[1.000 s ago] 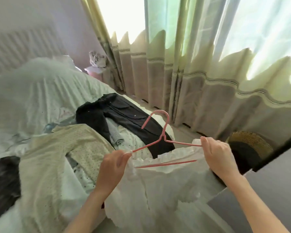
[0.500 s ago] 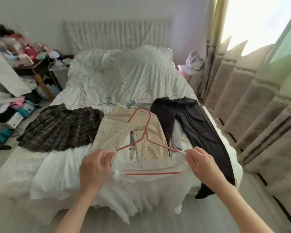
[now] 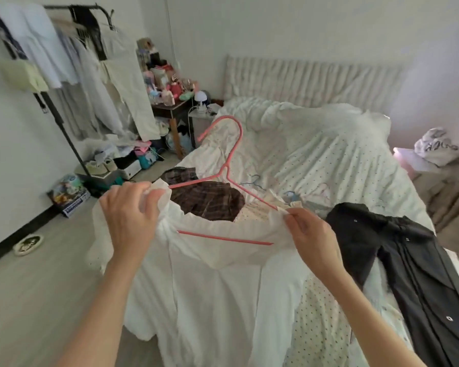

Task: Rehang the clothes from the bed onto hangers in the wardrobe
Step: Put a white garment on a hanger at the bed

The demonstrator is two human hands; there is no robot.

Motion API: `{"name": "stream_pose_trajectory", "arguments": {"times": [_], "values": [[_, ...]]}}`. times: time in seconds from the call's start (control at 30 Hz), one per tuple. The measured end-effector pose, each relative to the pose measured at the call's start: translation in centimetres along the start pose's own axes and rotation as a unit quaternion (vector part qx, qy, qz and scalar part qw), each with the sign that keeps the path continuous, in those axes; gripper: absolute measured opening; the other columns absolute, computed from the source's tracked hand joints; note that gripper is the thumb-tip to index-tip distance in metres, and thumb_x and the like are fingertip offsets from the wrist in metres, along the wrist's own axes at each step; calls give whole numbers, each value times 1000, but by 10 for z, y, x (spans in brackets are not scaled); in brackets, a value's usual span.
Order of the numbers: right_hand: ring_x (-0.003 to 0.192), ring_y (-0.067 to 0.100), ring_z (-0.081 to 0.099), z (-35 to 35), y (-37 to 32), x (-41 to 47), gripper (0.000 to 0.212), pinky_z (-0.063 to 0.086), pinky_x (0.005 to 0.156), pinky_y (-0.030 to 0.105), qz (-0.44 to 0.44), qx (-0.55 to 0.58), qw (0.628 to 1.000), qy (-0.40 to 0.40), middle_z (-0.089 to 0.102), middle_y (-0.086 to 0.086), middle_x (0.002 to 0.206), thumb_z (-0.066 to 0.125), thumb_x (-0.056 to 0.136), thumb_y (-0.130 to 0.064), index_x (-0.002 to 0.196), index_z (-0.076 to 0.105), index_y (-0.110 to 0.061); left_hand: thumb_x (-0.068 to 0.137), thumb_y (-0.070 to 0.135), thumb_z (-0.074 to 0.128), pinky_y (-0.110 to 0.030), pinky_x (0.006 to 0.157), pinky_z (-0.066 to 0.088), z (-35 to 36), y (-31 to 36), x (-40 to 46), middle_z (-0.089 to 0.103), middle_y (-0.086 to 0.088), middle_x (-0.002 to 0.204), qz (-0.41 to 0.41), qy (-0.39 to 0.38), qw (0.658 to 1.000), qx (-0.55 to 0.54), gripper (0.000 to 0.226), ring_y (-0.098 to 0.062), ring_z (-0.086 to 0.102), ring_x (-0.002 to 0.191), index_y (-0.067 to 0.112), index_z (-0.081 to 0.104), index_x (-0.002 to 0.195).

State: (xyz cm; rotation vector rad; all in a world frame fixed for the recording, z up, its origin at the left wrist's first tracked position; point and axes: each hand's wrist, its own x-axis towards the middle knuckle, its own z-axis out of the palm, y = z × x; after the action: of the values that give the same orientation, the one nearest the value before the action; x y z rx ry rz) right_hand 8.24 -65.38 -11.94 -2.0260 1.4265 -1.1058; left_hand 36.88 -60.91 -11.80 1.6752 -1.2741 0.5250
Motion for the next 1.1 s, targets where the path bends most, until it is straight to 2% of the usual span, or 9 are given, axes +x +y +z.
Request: {"name": "stream_pose_trajectory", "arguments": {"times": [0.07, 0.2, 0.3, 0.4, 0.57, 0.77, 0.83, 0.93, 1.1], "values": [[73, 12, 52, 21, -9, 36, 13, 35, 64, 2, 14, 30, 999, 3, 58, -4, 78, 53, 92, -12, 91, 66, -8, 86, 33, 52, -35, 80, 27, 16, -18, 39, 64, -14, 82, 20, 24, 999, 9, 34, -21, 41, 83, 2, 65, 86], [65, 5, 50, 69, -26, 105, 14, 34, 59, 17, 5, 67, 998, 11, 59, -5, 74, 53, 92, -15, 89, 66, -11, 87, 31, 56, -35, 82, 27, 39, -58, 112, 65, -13, 83, 58, 60, 996, 32, 29, -23, 42, 84, 3, 65, 87], [57, 3, 43, 98, -37, 152, 15, 29, 54, 18, 2, 86, 996, 18, 53, -9, 65, 53, 92, -15, 90, 67, -9, 87, 30, 57, -35, 84, 27, 57, -80, 159, 63, -13, 81, 72, 79, 993, 41, 27, -23, 42, 84, 4, 64, 87], [54, 3, 41, 123, -39, 195, 15, 27, 52, 21, 12, 98, 995, 27, 50, -11, 60, 53, 92, -15, 88, 66, -9, 88, 33, 55, -34, 83, 27, 85, -102, 198, 61, -11, 78, 89, 71, 992, 55, 29, -30, 48, 81, 5, 65, 87], [63, 13, 46, 161, -19, 264, 16, 32, 57, 25, 19, 72, 997, 6, 54, -5, 67, 52, 93, -15, 86, 65, -9, 87, 35, 52, -35, 75, 28, 155, -141, 242, 62, -11, 78, 93, 9, 992, 89, 30, -31, 54, 79, 8, 66, 87], [72, 22, 51, 214, 29, 366, 19, 37, 67, 32, 38, 53, 998, -3, 59, 4, 79, 50, 94, -19, 91, 64, -7, 88, 24, 60, -39, 78, 28, 264, -170, 294, 63, -16, 84, 60, -59, 989, 120, 20, -36, 55, 84, 6, 66, 89], [75, 22, 51, 236, 54, 398, 19, 34, 66, 31, 62, 50, 997, -6, 60, 5, 83, 50, 94, -19, 92, 64, -8, 88, 23, 60, -40, 78, 29, 309, -182, 307, 63, -16, 85, 59, -95, 984, 140, 18, -36, 55, 86, 7, 66, 90], [77, 22, 50, 275, 104, 434, 19, 29, 65, 29, 121, 46, 991, -25, 63, 9, 89, 50, 94, -19, 95, 65, -7, 90, 21, 59, -42, 74, 35, 384, -206, 310, 62, -16, 84, 84, -172, 964, 185, 16, -36, 57, 84, 7, 65, 89], [93, 32, 57, 345, 197, 460, 22, 32, 67, 29, 202, 31, 976, -69, 65, 14, 96, 51, 94, -22, 101, 66, -7, 97, 29, 44, -41, 72, 36, 501, -253, 274, 62, -14, 93, 89, -316, 909, 255, 26, -35, 57, 88, 9, 61, 97]]}}
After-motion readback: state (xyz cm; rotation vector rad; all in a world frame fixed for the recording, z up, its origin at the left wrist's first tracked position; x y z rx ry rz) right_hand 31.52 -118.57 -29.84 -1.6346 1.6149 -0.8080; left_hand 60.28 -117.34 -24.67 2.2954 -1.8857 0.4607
